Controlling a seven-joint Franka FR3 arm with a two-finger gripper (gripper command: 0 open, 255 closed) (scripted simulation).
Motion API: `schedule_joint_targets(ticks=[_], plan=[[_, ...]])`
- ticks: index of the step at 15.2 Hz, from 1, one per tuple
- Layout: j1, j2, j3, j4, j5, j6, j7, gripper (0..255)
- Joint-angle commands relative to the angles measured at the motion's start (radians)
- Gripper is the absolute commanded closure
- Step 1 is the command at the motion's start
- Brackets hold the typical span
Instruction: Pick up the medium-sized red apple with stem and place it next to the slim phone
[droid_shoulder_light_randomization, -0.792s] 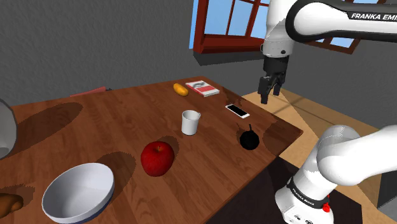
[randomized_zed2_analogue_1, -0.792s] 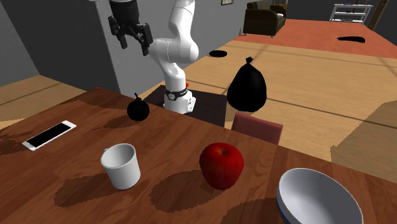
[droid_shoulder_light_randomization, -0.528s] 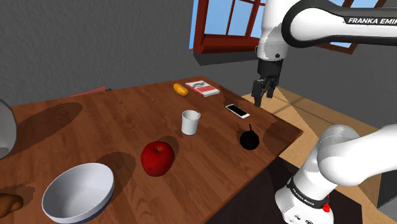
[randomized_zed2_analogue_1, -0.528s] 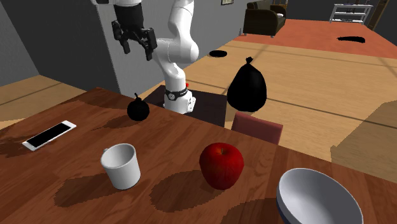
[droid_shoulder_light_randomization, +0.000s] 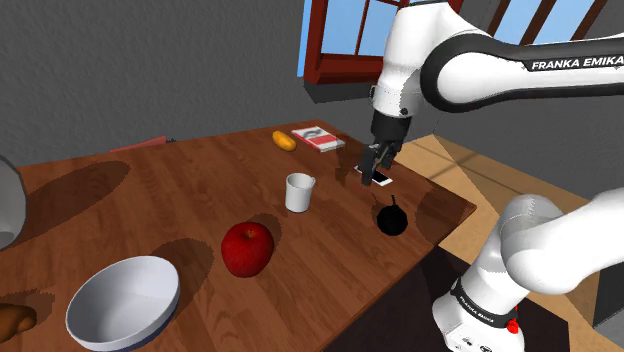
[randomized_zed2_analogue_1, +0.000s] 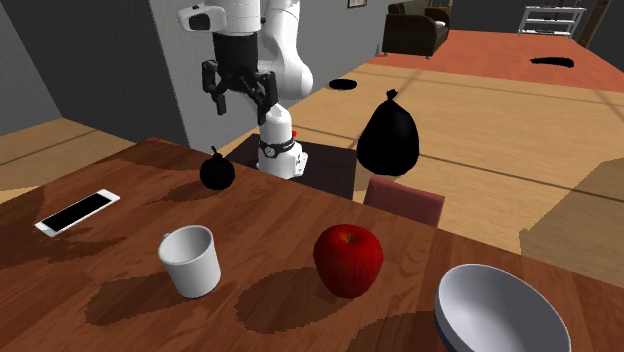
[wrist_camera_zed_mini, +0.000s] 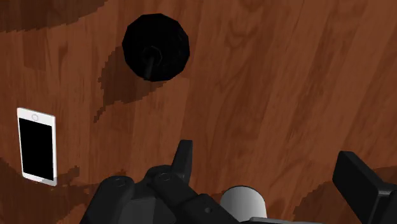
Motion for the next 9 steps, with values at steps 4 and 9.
schedule_joint_targets(ticks=[4,9], plan=[[0.043,0.065,0.081,-0.029,0.032,0.195,0.053,0],[0.065,0.167,0.171,-0.015,0.030,0.381,0.115,0]])
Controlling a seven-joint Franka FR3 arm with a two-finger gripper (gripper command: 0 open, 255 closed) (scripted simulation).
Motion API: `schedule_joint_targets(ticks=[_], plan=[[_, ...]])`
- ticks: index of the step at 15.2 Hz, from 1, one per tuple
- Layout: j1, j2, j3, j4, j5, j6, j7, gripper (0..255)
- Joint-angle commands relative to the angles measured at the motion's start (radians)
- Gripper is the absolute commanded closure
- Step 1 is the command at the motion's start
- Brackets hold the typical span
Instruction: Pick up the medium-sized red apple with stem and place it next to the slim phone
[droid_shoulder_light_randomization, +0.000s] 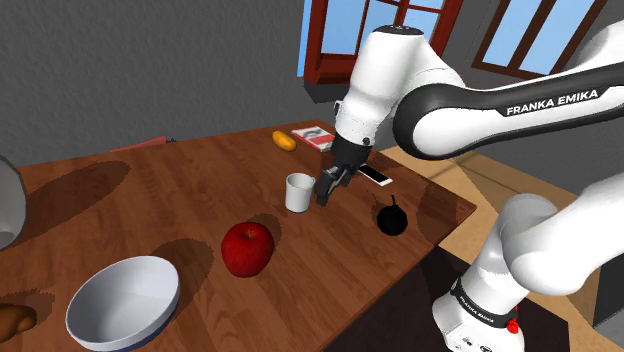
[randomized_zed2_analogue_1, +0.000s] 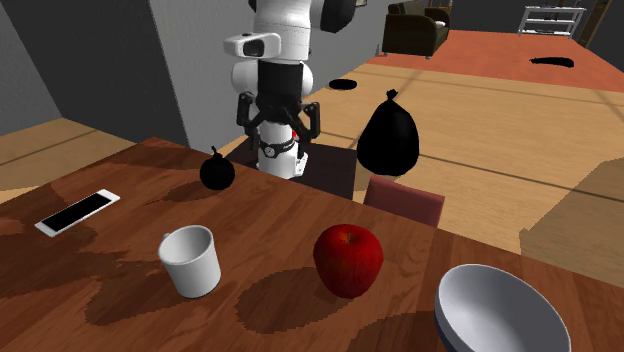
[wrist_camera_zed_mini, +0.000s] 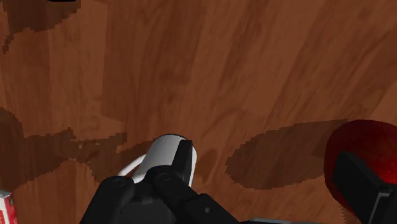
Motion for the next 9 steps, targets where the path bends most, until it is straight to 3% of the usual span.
schedule_joint_targets(ticks=[1,5,9], plan=[[0.006,0.043,0.038,0.005,-0.007,0.079,0.029,0],[0.001,0.141,0.120,0.041,-0.053,0.215,0.100,0],[-0.028,0.250,0.213,0.095,-0.149,0.335,0.199,0]])
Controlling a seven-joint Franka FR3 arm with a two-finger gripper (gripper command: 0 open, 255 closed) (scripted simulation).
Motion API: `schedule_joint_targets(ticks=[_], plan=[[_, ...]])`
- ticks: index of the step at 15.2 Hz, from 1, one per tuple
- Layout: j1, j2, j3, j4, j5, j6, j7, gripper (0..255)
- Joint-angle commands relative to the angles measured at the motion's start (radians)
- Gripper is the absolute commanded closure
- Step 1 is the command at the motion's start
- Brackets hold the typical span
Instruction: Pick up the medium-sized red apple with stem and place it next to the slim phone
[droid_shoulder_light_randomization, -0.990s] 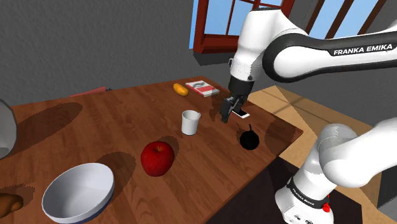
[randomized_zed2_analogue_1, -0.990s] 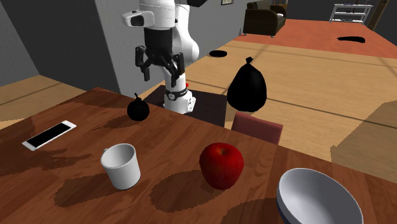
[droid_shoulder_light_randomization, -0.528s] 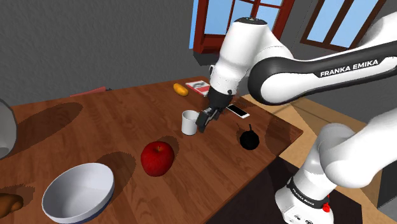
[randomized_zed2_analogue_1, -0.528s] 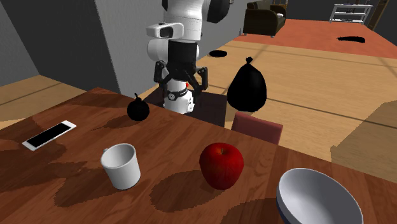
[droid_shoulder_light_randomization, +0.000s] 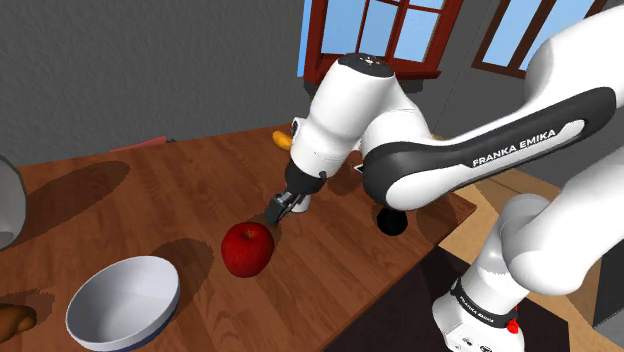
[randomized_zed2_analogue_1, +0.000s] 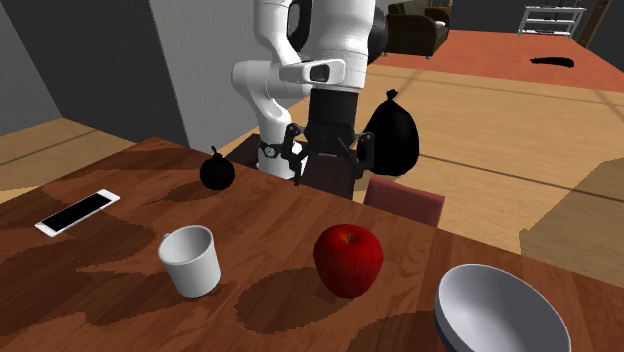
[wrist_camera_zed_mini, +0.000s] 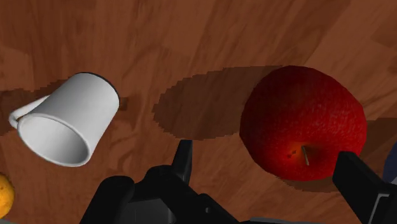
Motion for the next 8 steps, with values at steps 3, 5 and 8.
schedule_joint_targets(ticks=[3,5,8], plan=[[-0.044,0.118,0.100,0.072,-0.147,0.101,0.130,0],[-0.056,0.147,0.115,0.081,-0.187,0.121,0.161,0],[-0.075,0.191,0.127,0.083,-0.241,0.152,0.199,0]])
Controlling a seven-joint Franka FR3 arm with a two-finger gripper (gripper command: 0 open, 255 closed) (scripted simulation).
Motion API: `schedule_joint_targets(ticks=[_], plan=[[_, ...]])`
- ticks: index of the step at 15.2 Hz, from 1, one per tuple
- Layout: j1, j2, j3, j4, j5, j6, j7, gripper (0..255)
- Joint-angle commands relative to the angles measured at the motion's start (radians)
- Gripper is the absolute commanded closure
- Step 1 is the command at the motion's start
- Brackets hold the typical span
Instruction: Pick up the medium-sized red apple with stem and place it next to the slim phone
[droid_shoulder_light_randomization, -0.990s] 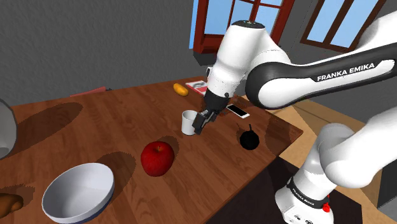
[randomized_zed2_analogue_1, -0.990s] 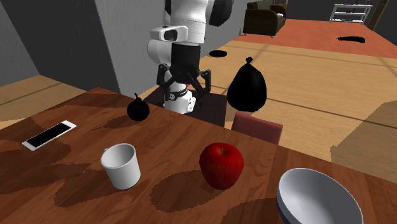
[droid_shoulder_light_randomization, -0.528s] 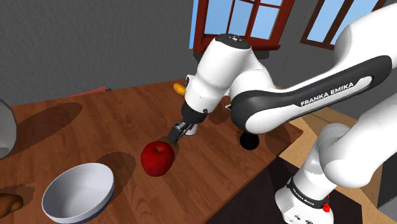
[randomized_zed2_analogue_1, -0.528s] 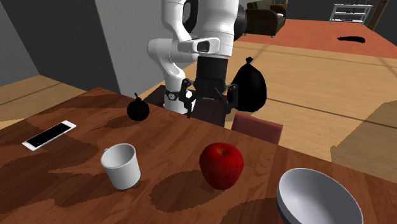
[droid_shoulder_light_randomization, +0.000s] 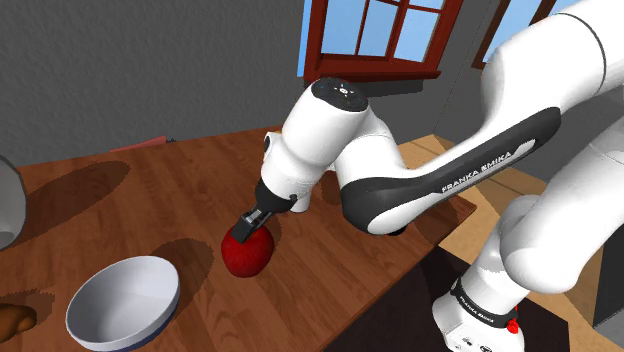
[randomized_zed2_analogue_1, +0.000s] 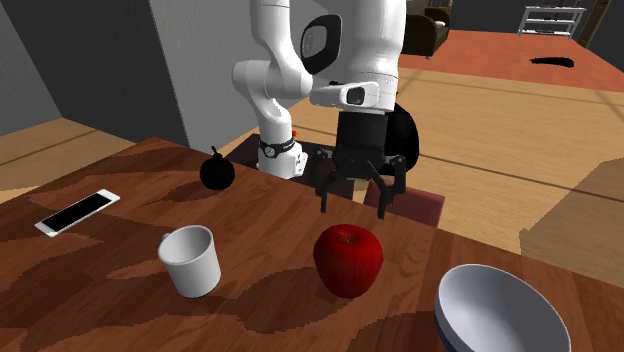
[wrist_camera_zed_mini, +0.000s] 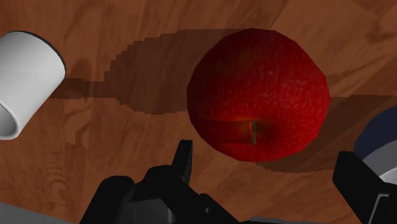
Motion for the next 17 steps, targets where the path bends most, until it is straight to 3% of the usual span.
schedule_joint_targets(ticks=[1,4,11,12,17], plan=[[-0.013,0.031,0.008,0.003,-0.040,0.020,0.028,0],[-0.027,0.071,0.014,0.008,-0.096,0.043,0.067,0],[-0.027,0.071,0.014,0.008,-0.096,0.043,0.067,0],[-0.027,0.071,0.014,0.008,-0.096,0.043,0.067,255],[-0.028,0.074,0.013,0.010,-0.099,0.043,0.068,255]])
